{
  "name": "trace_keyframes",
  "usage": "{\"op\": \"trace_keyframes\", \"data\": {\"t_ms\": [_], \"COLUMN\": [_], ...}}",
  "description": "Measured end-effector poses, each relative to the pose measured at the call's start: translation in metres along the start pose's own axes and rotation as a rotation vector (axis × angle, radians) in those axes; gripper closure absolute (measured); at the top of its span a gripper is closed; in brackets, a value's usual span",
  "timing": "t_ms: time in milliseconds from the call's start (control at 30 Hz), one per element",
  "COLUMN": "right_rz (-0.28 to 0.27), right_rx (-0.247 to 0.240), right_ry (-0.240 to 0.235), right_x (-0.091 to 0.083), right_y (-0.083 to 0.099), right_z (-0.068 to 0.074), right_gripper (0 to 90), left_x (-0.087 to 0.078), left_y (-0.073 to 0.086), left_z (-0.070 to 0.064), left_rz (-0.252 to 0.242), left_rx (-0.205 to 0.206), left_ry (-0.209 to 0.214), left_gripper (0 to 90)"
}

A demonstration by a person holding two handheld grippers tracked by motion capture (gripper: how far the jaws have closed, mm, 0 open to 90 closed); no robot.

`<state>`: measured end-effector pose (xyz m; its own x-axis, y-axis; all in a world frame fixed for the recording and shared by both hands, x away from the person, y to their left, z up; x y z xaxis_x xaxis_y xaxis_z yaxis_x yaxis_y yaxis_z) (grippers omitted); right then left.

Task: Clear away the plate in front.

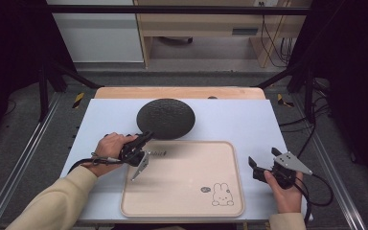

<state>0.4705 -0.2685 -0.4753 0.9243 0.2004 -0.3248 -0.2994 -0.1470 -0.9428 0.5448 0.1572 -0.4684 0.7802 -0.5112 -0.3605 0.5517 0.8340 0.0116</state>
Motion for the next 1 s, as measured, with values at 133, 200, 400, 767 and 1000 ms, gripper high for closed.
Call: {"op": "trace_keyframes", "data": {"t_ms": [133,200,400,767,1000], "right_rz": [0.001,0.004,0.003,0.004,0.004], "right_rx": [-0.002,-0.004,-0.005,-0.003,0.0], "right_ry": [0.001,0.001,0.002,0.002,0.003], "right_x": [0.0,0.0,0.0,0.0,0.0], "right_y": [0.0,0.0,0.0,0.0,0.0], "right_z": [0.0,0.0,0.0,0.0,0.001], "right_gripper": [8.1,8.1,8.1,8.1,8.2], "left_x": [-0.002,-0.002,-0.006,-0.014,-0.022], "left_y": [-0.005,-0.008,-0.017,-0.034,-0.043], "left_z": [-0.003,-0.004,-0.009,-0.016,-0.021], "left_rz": [-0.013,-0.023,-0.045,-0.099,-0.127], "left_rx": [0.014,0.011,0.023,0.027,0.04], "left_ry": [-0.004,0.0,0.004,0.011,0.011], "left_gripper": [81.3,81.2,81.0,80.8,80.8]}}
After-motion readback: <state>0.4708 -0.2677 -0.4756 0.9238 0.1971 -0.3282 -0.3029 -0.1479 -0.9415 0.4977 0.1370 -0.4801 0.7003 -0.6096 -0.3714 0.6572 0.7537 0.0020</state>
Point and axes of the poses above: each handheld gripper's, and its own axes: x roughly forward along the jaws, y roughly out of its underside, z roughly to its left, the point moved 5 cm from there along x, roughly forward along the jaws, and after that the axes turned 6 degrees about y, right-handed, at the moved point
